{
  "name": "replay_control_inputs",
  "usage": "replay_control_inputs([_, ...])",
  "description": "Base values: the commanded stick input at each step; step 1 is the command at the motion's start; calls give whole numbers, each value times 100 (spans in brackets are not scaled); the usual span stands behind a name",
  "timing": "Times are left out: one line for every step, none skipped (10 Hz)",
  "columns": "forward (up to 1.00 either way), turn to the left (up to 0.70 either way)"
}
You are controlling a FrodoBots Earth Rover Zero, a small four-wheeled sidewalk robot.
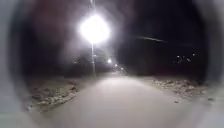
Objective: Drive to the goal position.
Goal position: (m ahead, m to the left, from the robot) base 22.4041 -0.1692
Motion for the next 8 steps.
replay_control_inputs([100, 0])
replay_control_inputs([100, 0])
replay_control_inputs([100, 0])
replay_control_inputs([100, 0])
replay_control_inputs([100, 0])
replay_control_inputs([100, 0])
replay_control_inputs([100, 0])
replay_control_inputs([100, 0])
